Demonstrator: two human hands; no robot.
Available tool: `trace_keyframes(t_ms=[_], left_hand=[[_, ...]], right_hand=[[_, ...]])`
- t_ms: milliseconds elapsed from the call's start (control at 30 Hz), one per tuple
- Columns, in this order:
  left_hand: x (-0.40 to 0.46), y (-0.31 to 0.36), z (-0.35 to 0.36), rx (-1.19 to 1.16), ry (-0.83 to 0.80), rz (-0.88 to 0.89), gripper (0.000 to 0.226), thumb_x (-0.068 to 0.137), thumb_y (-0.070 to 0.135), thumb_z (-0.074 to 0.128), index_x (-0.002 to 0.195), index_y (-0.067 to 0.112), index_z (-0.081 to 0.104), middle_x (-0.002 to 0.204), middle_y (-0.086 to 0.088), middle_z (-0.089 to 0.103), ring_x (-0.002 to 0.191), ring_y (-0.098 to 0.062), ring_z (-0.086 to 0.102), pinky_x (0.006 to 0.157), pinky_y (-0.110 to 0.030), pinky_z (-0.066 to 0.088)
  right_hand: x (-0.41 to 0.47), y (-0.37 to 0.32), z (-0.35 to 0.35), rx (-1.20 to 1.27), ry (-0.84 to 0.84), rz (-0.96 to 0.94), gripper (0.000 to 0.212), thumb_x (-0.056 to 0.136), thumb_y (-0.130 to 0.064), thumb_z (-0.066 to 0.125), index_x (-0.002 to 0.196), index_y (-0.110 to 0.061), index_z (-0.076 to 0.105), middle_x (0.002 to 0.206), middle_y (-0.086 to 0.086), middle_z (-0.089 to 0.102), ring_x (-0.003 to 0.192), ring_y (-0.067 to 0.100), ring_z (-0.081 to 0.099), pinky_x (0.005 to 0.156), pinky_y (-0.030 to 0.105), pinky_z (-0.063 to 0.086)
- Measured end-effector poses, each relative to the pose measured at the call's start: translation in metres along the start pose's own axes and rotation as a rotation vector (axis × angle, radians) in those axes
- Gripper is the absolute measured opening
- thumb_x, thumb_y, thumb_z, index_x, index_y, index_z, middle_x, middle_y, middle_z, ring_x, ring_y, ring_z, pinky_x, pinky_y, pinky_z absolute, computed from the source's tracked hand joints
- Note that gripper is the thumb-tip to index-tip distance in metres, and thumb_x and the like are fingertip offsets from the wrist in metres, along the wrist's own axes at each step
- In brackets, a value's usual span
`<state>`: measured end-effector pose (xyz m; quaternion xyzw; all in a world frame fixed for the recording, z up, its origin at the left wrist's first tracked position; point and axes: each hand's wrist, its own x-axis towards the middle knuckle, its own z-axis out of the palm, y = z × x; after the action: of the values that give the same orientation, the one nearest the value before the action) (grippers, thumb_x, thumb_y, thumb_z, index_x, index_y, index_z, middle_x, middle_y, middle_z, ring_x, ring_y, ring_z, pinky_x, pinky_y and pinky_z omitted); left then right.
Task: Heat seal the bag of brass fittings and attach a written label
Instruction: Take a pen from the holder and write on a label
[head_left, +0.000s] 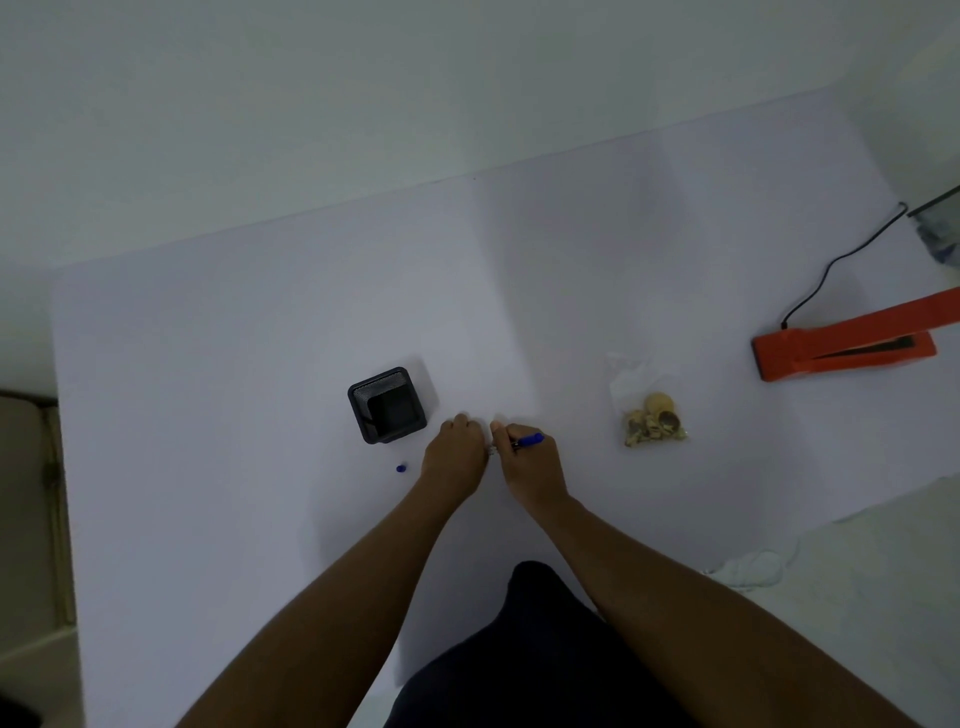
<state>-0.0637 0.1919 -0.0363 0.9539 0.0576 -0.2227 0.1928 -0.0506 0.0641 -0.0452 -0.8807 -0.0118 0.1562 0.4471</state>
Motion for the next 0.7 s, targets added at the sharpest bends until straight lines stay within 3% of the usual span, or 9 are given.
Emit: trace_keyframes(t_ms=[167, 500, 700], left_hand=[[-0.0004, -0.0006, 0.0005, 0.0, -0.001, -0.003, 0.027, 0.093, 0.01, 0.058, 0.118, 0.004, 0.053, 0.122, -0.012, 0.051, 0.109, -0.024, 0.052, 0.087, -0.031, 0.049], [-0.0004, -0.0015, 0.0017, 0.008, 0.004, 0.004, 0.028, 0.093, 0.014, 0.059, 0.119, 0.004, 0.053, 0.123, -0.013, 0.051, 0.109, -0.023, 0.052, 0.089, -0.031, 0.049], [0.0005, -0.0004, 0.0015, 0.016, 0.01, 0.017, 0.022, 0.093, 0.012, 0.058, 0.114, 0.005, 0.055, 0.12, -0.012, 0.052, 0.108, -0.023, 0.052, 0.086, -0.03, 0.049]], right_hand=[[-0.0006, 0.0003, 0.0009, 0.0, -0.011, -0.018, 0.048, 0.102, -0.019, 0.056, 0.056, -0.02, 0.045, 0.05, -0.007, 0.044, 0.046, 0.006, 0.04, 0.048, 0.014, 0.028], [-0.0009, 0.0003, 0.0015, 0.008, -0.013, 0.003, 0.049, 0.103, -0.024, 0.055, 0.057, -0.011, 0.049, 0.052, 0.005, 0.049, 0.048, 0.016, 0.045, 0.05, 0.031, 0.035], [-0.001, -0.0006, 0.0014, 0.045, -0.053, 0.03, 0.05, 0.103, -0.025, 0.054, 0.059, -0.001, 0.051, 0.055, 0.016, 0.053, 0.053, 0.032, 0.052, 0.051, 0.04, 0.038]])
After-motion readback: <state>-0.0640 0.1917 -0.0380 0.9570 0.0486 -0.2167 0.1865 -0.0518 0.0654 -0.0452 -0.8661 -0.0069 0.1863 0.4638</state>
